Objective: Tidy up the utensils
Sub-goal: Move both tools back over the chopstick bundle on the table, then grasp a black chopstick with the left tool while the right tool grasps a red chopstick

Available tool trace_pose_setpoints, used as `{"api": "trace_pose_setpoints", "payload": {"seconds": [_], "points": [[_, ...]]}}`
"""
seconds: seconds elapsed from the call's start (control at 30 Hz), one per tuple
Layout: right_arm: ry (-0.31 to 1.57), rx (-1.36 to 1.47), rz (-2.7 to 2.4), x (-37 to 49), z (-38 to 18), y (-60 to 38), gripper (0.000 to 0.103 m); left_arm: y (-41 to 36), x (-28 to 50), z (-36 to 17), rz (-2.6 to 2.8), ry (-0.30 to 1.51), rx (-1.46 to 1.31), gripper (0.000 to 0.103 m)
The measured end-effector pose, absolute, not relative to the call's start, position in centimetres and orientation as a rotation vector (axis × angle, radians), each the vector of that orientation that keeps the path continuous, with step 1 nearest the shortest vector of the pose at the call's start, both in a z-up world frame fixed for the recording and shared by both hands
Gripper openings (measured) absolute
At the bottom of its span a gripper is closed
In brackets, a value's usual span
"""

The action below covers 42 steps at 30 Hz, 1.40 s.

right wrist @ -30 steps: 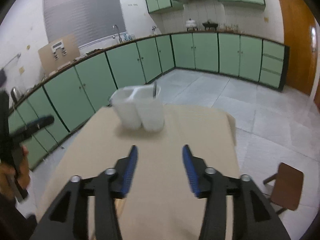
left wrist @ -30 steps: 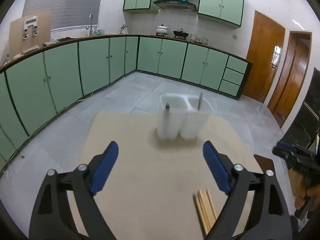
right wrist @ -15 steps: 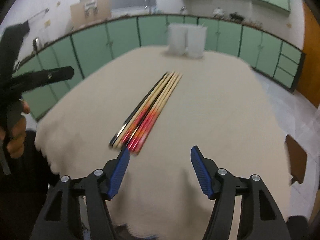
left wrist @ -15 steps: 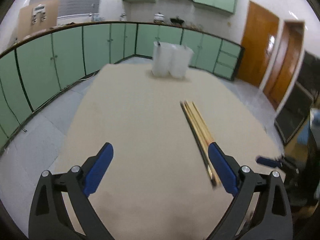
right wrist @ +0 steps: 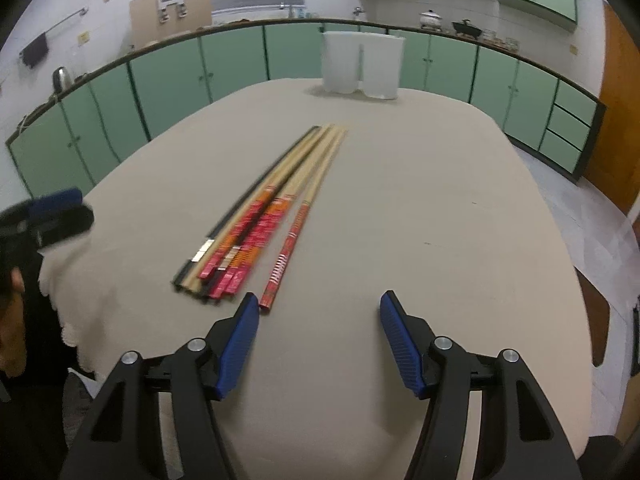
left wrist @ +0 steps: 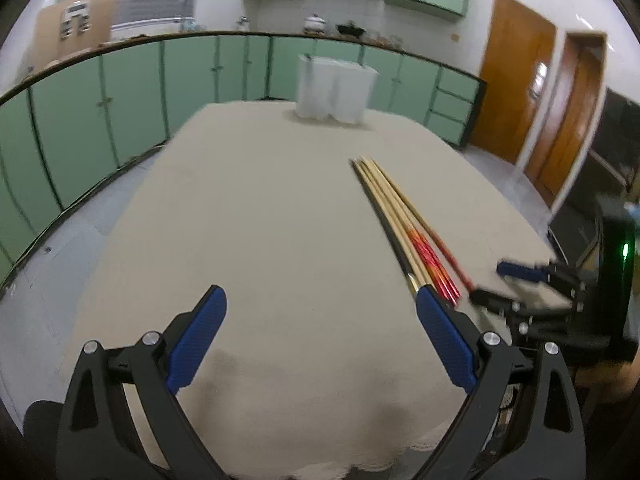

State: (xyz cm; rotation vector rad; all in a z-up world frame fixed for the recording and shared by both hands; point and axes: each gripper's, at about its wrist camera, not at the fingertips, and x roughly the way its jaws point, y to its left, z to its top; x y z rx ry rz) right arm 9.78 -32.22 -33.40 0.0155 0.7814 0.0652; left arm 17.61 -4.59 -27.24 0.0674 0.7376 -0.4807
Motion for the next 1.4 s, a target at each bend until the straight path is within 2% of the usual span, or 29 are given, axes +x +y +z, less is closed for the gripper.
{"api": "trace_pose_setpoints", "payload": {"seconds": [0.33,1.13,1.17,1.2,1.23,1.3,1.37,1.4], "points": [[0.775,0.063,0.045,8.9,-33.1,-34.2,0.063,-9.6,18.2,-30.6,-0.503,0.805,0.232,0.093],[0.769,0.044,0.057,9.3,-33.3,-33.2,0.064,-10.1,19.3,-30.4,-0.444,0.782,0.219,0.093],[0.767,0.04,0.058,9.5,-33.3,-33.0,0.064,-10.1,19.3,-30.3,-0.44,0.777,0.213,0.091],[0.765,0.038,0.057,9.5,-33.4,-32.8,0.063,-10.1,19.3,-30.3,-0.441,0.773,0.212,0.083],[0.759,0.034,0.056,9.6,-33.4,-32.7,0.06,-10.1,19.3,-30.3,-0.446,0.769,0.21,0.078],[0.744,0.024,0.051,9.7,-33.5,-32.3,0.053,-10.3,18.9,-30.3,-0.451,0.753,0.206,0.062],[0.732,0.02,0.042,9.8,-33.6,-32.1,0.036,-10.5,18.7,-30.3,-0.455,0.736,0.207,0.055],[0.727,0.018,0.037,9.9,-33.6,-32.1,0.031,-10.7,18.4,-30.4,-0.46,0.727,0.207,0.048]]}}
